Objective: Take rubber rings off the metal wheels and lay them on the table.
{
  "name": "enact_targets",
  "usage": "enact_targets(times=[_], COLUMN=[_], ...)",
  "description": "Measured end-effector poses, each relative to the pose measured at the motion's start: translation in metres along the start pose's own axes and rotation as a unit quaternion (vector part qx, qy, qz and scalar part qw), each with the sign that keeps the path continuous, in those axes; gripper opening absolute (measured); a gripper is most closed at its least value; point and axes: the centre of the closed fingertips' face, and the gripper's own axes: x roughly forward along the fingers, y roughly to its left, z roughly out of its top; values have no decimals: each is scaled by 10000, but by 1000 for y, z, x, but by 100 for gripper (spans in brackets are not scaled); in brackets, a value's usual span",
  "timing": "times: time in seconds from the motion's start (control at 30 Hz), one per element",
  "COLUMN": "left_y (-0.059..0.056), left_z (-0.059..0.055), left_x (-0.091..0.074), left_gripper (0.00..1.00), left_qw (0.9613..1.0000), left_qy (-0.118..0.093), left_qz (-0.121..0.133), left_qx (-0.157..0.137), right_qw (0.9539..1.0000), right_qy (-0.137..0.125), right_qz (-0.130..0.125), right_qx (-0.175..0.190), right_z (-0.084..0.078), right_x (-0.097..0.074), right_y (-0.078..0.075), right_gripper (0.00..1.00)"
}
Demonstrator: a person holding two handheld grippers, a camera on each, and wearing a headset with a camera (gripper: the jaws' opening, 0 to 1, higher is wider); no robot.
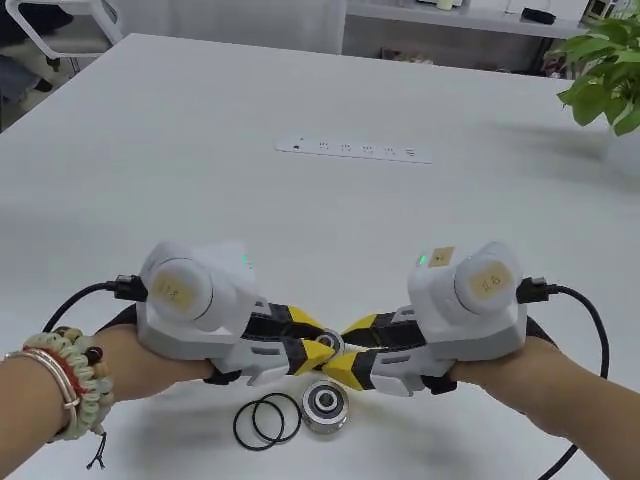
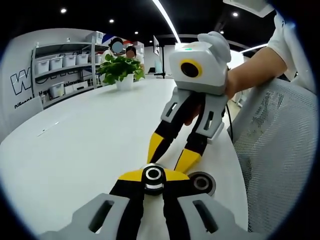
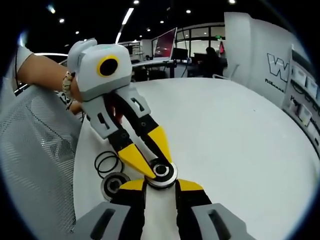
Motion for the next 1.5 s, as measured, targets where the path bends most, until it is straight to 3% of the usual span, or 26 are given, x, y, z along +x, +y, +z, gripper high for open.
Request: enact_targets(times=[0.17,0.63,0.7,0.77,0.9,1.0,1.17,1.3,1.5], left_y=[0,1,1,1,0,0,0,1,1], left_z=[0,0,0,0,0,0,0,0,0], left_x=[0,0,0,0,0,0,0,-1,-1], left_gripper=[8,8,8,8,8,8,8,8,8], left_qw=[10000,10000,10000,10000,10000,10000,10000,10000,10000], left_qy=[12,31,35,36,40,39,33,28,-3], left_qz=[7,37,43,43,46,45,32,31,11], left_qx=[-21,-50,-55,-63,-65,-56,-32,-29,-30], right_qw=[9999,9999,9999,9997,9998,9993,9938,9914,9829], right_qy=[38,56,107,89,140,208,235,327,351], right_qz=[27,70,-58,-42,-87,-147,-249,-330,-377], right_qx=[-98,78,48,206,134,281,1057,1224,1767], right_z=[-2,-7,-9,-9,-10,-12,-13,-13,-14], right_x=[-2,-4,-5,-5,-3,-2,-1,0,-1], right_y=[-1,-2,-7,-8,-7,-9,-12,-13,-14], right_gripper=[17,5,0,0,0,0,0,0,0])
